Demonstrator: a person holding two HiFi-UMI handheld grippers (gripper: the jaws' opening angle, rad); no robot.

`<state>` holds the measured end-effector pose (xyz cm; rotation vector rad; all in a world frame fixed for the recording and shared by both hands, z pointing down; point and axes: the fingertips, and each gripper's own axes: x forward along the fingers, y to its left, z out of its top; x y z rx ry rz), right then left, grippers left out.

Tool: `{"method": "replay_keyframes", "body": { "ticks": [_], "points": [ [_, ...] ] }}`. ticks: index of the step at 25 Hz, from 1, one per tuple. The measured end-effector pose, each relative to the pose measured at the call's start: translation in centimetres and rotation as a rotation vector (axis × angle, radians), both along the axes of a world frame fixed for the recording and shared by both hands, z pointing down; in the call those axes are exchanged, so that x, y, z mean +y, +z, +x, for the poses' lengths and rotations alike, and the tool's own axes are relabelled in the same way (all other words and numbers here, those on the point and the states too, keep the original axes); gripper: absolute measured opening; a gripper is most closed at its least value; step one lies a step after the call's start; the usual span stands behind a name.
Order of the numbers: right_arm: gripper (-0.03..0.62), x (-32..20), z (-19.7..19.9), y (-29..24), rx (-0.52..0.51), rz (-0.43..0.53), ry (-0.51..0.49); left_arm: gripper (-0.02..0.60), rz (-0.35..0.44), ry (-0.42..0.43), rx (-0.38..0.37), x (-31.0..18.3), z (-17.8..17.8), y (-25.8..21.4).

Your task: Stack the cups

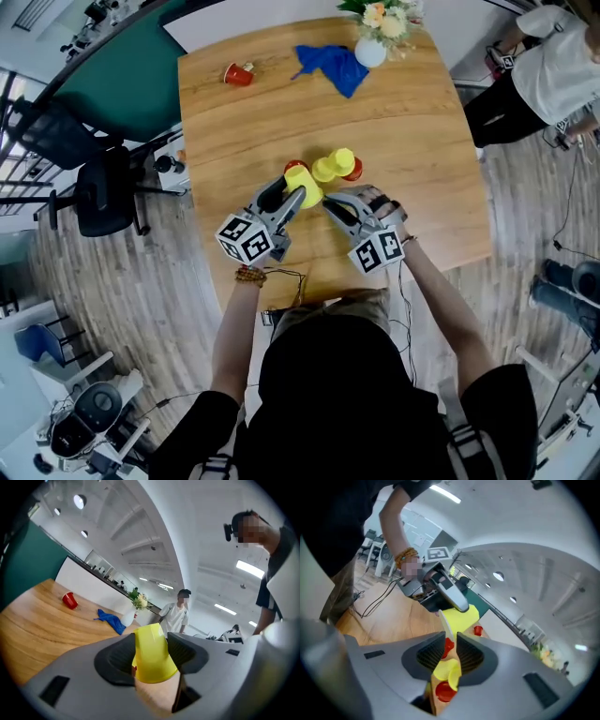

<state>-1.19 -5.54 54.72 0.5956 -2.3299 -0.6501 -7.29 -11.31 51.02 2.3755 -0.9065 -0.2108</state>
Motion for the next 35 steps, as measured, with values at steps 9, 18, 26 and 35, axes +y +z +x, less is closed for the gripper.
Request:
{"method": "replay_keyframes", "body": {
  "ticks": [9, 18, 26, 35],
  "points": [
    [0.086, -0.3, 3.5, 1.5, -0.106, -0.185, 0.219, 0.229, 0.283, -0.196, -0.402, -3.0, 1.1, 2.5],
    [0.078, 1.0, 4.6, 2.2, -0.134, -0.244, 0.258, 0.221, 0.298, -0.190, -0.498, -4.8, 3.2, 5.7],
    [0.072, 1.2, 4.8, 2.3, -0.179, -0.291, 0.280, 0.221, 0.303, -0.197, -0.536, -5.7, 3.5, 6.6],
    [0.069, 2.0, 4.8, 2.7, -0.180, -0.298, 0.284, 0.224, 0.335, -0.194, -0.600, -4.6, 4.1, 7.8]
  ]
}}
